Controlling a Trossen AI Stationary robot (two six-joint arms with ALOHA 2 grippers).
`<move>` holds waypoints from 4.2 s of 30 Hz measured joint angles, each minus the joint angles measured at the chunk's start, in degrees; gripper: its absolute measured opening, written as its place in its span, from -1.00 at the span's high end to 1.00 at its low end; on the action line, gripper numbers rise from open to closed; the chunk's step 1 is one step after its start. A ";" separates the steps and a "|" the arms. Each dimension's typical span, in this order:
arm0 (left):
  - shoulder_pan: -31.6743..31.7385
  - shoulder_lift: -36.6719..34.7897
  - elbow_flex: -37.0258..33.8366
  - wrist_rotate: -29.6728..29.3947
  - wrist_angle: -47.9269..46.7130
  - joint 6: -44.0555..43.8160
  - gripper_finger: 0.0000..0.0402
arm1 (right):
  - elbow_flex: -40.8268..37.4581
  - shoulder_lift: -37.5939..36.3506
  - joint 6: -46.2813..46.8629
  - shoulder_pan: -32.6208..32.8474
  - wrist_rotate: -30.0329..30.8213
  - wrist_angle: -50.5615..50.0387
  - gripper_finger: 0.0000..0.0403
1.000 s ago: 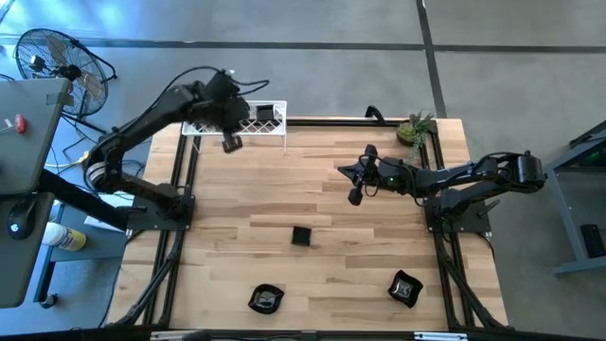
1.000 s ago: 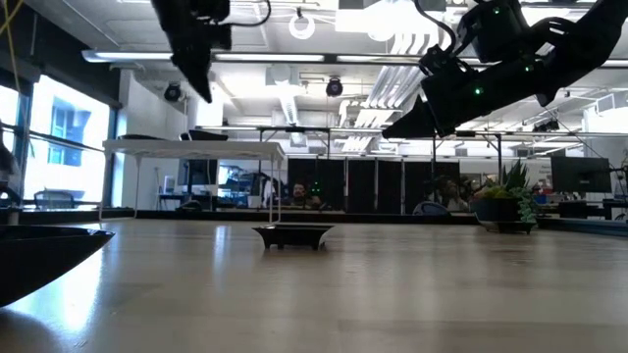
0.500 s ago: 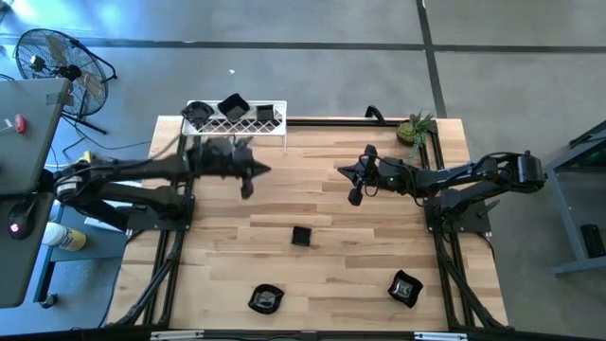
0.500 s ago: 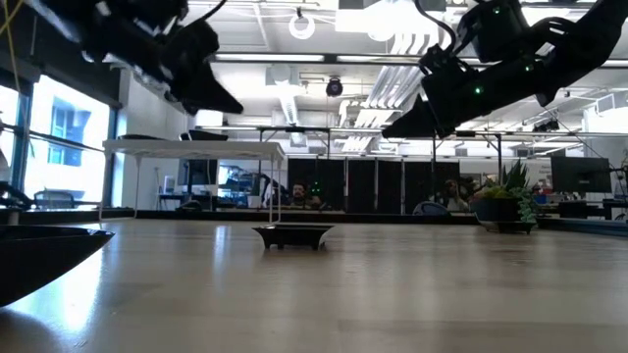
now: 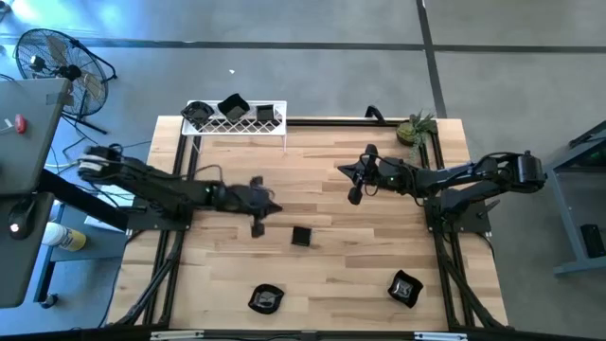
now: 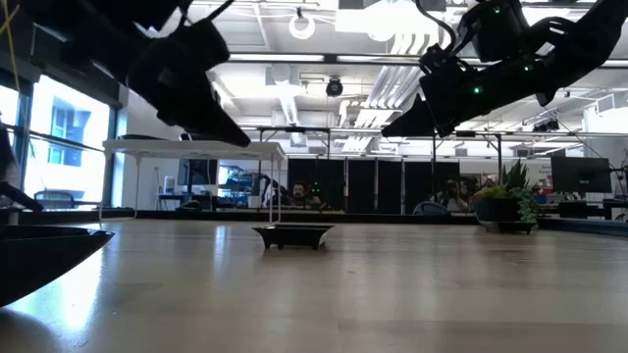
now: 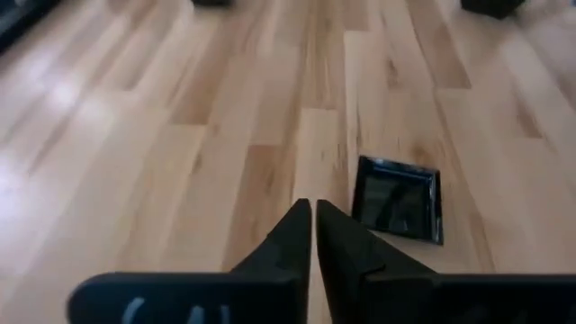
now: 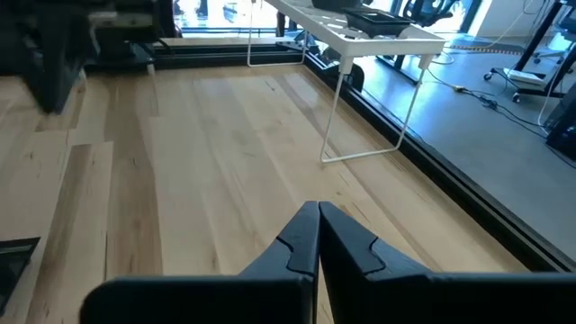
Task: Pick & Place Mini shaped plates
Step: Stack the black square plate on top of the black square plate on the shelf
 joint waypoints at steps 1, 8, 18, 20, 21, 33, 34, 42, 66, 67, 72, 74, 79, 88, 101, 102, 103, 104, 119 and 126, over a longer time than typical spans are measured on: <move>-1.17 1.52 1.24 -1.17 -0.79 -1.36 0.88 | 0.00 0.00 -0.01 0.00 -0.02 -0.01 0.98; -7.53 13.34 13.21 -4.85 -13.10 -6.71 0.66 | 0.00 0.00 -1.58 -0.01 0.02 -1.23 0.97; -14.51 29.00 33.15 -7.58 -29.05 -9.32 0.63 | 0.01 0.01 -2.11 0.00 0.02 -3.26 0.97; -15.13 31.61 36.90 -7.83 -32.20 -9.48 0.63 | 0.00 0.01 -2.41 0.01 0.00 -3.50 0.97; -15.43 33.12 38.67 -7.85 -33.58 -9.64 0.63 | 0.02 0.02 -2.56 0.01 0.00 -3.53 0.98; -15.61 42.54 49.24 -9.42 -44.42 -12.71 0.63 | 0.02 0.02 -2.72 0.01 -0.95 -3.87 0.97; -15.62 42.68 49.19 -9.42 -44.69 -12.71 0.63 | 0.02 0.00 -2.73 0.01 -1.06 -3.86 0.98; -15.61 42.65 49.09 -9.73 -45.11 -12.84 0.63 | 0.02 0.02 -2.74 0.01 -1.09 -3.43 0.97; -15.57 42.65 49.07 -14.75 -43.41 -4.97 0.30 | 0.02 0.02 -3.00 0.01 -1.10 -3.43 0.98; -15.55 42.93 49.07 -14.50 -42.77 -3.06 0.31 | 0.02 0.00 -3.02 0.01 -1.09 -3.43 0.98; -15.44 43.63 48.99 -14.29 -41.26 5.08 0.38 | 0.02 0.01 -3.02 0.01 -1.10 -3.43 0.98; -15.05 43.62 49.05 -14.26 -41.11 7.10 0.42 | 0.02 0.01 -3.03 0.01 -1.11 -3.43 0.99; -14.63 43.74 49.02 -14.36 -41.26 9.09 0.52 | 0.02 0.02 -3.16 0.01 -1.11 -3.43 0.98; -14.72 43.74 49.02 -13.75 -41.80 9.32 0.75 | 0.02 0.02 -3.16 0.01 -1.09 -3.43 0.99; -13.54 43.76 49.02 -13.42 -42.03 8.33 0.99 | 0.02 0.02 -3.16 0.01 -1.09 -3.43 0.99; -13.46 43.73 49.02 -13.34 -42.34 8.23 0.99 | 0.02 0.02 -3.16 0.01 -1.09 -3.44 0.99; -13.21 43.53 49.02 -13.30 -42.88 8.21 0.99 | 0.02 0.02 -3.16 0.01 -1.09 -3.43 0.99; -13.19 43.20 49.02 -13.25 -43.55 8.02 0.99 | 0.02 0.02 -3.16 0.01 -1.09 -3.43 0.98; -11.33 36.20 48.98 -12.13 -47.52 4.57 1.00 | 0.02 0.01 -3.16 0.01 -1.09 -3.45 0.97; -11.42 38.88 49.08 -11.19 -45.74 4.22 0.89 | 0.02 0.00 -3.16 0.01 -1.09 -3.45 0.99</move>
